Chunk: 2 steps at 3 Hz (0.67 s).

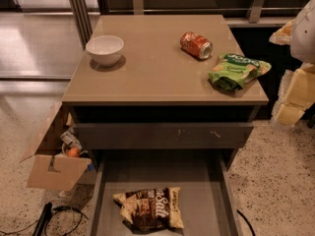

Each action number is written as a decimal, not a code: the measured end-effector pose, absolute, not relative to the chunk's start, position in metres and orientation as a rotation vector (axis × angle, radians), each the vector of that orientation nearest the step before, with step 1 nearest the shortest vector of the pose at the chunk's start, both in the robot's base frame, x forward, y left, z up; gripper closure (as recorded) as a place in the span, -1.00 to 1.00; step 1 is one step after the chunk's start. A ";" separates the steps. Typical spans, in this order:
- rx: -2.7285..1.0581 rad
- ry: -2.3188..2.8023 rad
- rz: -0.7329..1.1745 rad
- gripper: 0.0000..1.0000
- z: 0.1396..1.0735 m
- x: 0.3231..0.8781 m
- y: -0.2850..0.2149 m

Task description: Pick brown chip bag from middle drawer and place on counter

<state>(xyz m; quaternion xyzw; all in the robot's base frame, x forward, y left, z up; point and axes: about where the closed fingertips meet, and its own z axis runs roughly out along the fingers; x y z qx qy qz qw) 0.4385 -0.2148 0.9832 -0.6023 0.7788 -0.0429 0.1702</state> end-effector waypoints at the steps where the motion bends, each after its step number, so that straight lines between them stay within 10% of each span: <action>1: -1.711 2.212 -0.122 -1.00 0.983 0.439 -0.215; 2: -1.711 2.204 -0.099 -1.00 0.969 0.429 -0.214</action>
Offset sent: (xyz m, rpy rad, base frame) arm -0.0238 0.0001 -0.0429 0.0448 0.0256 0.0171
